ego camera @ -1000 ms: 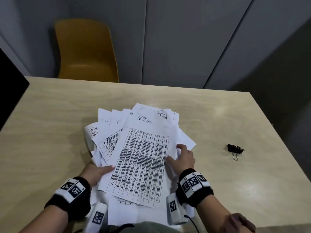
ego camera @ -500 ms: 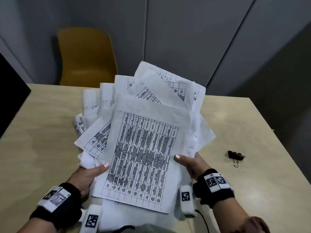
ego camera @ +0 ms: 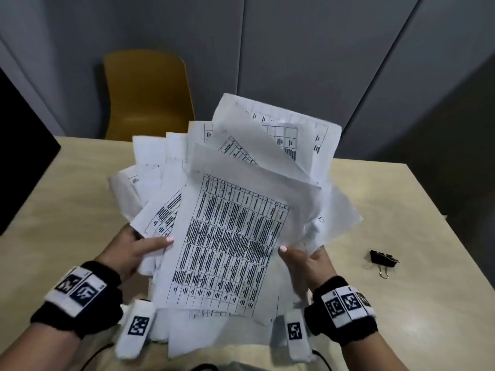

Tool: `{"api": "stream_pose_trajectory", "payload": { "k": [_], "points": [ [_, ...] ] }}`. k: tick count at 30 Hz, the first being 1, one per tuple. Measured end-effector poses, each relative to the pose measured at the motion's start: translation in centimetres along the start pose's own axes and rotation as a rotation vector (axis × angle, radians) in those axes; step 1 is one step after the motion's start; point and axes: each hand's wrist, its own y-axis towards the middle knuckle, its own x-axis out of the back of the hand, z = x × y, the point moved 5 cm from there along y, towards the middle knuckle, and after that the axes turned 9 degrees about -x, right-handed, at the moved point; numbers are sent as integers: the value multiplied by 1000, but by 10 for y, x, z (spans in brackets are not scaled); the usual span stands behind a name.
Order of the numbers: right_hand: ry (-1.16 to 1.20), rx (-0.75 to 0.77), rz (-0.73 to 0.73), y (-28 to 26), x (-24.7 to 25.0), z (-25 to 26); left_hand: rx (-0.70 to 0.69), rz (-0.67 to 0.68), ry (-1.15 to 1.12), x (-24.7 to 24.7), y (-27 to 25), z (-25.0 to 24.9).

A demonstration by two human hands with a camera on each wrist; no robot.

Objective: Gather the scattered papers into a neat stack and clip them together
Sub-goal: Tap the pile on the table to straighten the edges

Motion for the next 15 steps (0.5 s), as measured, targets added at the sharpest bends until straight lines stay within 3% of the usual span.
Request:
{"api": "stream_pose_trajectory", "payload": {
  "k": [4, 8, 11, 13, 15],
  "points": [
    [113, 208, -42, -6, -1, 47, -220, -104, 73, -15, 5, -35],
    [191, 425, 33, -13, 2, 82, -439, 7, 74, -27, 3, -80],
    [168, 427, 101, -15, 5, 82, -362, 97, 104, -18, 2, -74],
    [117, 372, 61, -13, 6, 70, -244, 164, 130, -21, -5, -50],
    [85, 324, 6, -11, 4, 57, -147, 59, 139, -25, -10, -27]
  ]
}}
